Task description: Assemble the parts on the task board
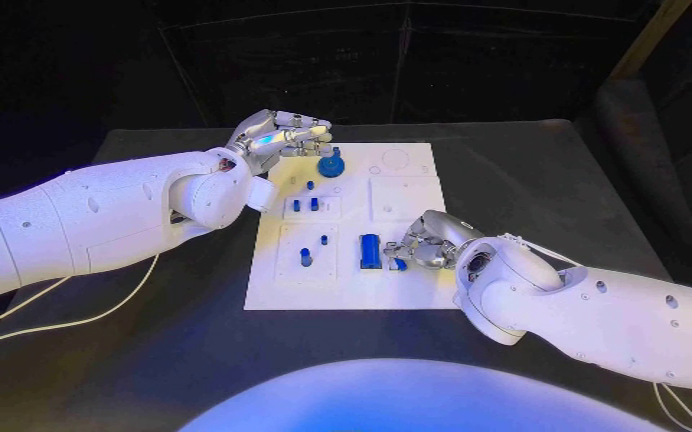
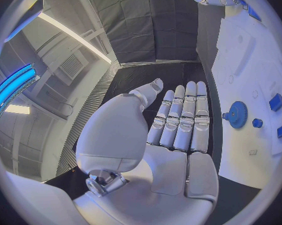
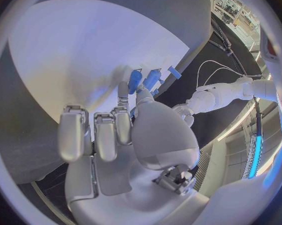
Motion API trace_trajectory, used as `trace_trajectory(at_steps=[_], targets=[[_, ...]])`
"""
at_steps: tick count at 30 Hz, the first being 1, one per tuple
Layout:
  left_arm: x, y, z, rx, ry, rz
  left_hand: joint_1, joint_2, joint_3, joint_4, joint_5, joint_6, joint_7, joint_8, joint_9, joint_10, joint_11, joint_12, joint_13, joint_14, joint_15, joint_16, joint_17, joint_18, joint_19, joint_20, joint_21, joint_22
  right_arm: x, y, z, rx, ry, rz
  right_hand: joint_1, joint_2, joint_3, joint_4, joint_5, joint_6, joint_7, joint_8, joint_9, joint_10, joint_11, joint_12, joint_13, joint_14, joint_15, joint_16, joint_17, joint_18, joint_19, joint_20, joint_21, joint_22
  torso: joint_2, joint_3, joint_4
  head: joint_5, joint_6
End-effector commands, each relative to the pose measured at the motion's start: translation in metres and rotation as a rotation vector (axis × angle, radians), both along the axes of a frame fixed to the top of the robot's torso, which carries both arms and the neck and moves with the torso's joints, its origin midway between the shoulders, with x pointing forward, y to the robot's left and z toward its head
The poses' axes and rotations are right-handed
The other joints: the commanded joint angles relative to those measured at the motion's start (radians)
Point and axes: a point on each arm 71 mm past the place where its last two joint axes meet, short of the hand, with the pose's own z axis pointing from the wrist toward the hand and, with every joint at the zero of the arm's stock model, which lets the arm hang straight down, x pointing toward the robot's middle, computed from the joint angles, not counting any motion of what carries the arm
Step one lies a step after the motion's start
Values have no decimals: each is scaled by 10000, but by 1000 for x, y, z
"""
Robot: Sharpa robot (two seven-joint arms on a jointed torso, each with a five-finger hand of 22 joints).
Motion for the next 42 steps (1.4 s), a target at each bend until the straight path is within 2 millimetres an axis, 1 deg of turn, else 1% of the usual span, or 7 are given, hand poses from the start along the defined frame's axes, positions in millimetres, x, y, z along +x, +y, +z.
trace_trajectory(at_steps=[1, 9, 14, 24, 29, 34, 42], targets=[[0, -2, 1, -105, -22, -123, -21, 86, 2, 44, 18, -79, -14, -24, -5, -72, 2, 25, 6, 66, -2, -51, -9, 57, 47, -6, -54, -9, 0, 1, 3, 145, -229, -35, 374, 620, 49, 85, 66, -50, 12, 60, 19, 159, -51, -1, 385, 932, -33, 41, 2151, -180, 242, -48, 62, 312, 3, 0, -9, 3, -4], [0, -2, 1, -111, 17, -171, -21, 86, 2, 44, 18, -79, -14, -24, -5, -72, 2, 25, 6, 66, -2, -51, -9, 57, 47, -6, -54, -9, 2, 0, 2, 156, -282, -135, -316, 626, -36, 540, 41, 19, 25, 118, 62, 204, -35, 30, 421, 934, -17, 45, 2156, -184, 257, -29, 74, 337, 1, -1, 2, -34, 5], [-1, -3, 1, -135, 37, -228, -11, 88, 4, 37, 18, -84, -13, -24, -5, -78, 3, 26, 6, 65, -1, -58, -12, 57, 47, -5, -54, -21, 3, -1, 0, -1, -212, -73, -682, 529, -233, 806, 380, 25, 35, 137, 84, 187, -26, -25, 394, 929, -9, 29, 2135, -177, 249, -22, 54, 313, -3, -3, -3, -24, 5], [-1, -3, 1, -156, 60, -285, -11, 88, 4, 37, 18, -84, -13, -24, -5, -78, 3, 26, 6, 65, -1, -58, -12, 57, 47, -5, -54, -21, 2, -1, 0, -153, -227, 99, -1146, 171, -788, 1177, 316, 1, 57, 158, 119, 134, -1, -149, 331, 916, 13, -11, 2084, -163, 221, 1, 0, 253, 1, 0, -8, -31, 2], [-1, -3, 1, -156, 62, -285, -11, 88, 4, 37, 18, -84, -13, -24, -5, -78, 3, 26, 6, 65, -1, -58, -12, 57, 47, -5, -54, -21, 1, -2, 3, 93, -376, 347, -1099, 122, -835, 1159, 279, -20, 57, 156, 124, 117, -1, -186, 309, 916, 13, -14, 2080, -159, 213, 1, -14, 235, -10, 3, -5, -21, 10], [-1, -1, 1, -140, 67, -253, -11, 88, 4, 37, 18, -84, -13, -24, -5, -78, 3, 26, 6, 65, -1, -58, -12, 57, 47, -5, -54, -21, -4, -5, 6, 586, -428, 1415, -460, -193, -915, 704, 462, -221, 120, 82, 119, -17, 47, -405, 184, 915, 44, -12, 2086, -143, 170, 9, -78, 164, -14, 4, -24, -11, 35], [-1, 0, 1, -133, 67, -236, -11, 88, 4, 37, 18, -84, -13, -24, -5, -78, 3, 26, 6, 65, -1, -58, -12, 57, 47, -5, -54, -21, -10, -10, 7, 644, -236, 2200, -179, -258, -953, 491, 372, -263, 138, 58, 114, -57, 65, -459, 158, 909, 63, -32, 2061, -137, 150, 29, -106, 136, -1, 6, -26, -5, 35]])
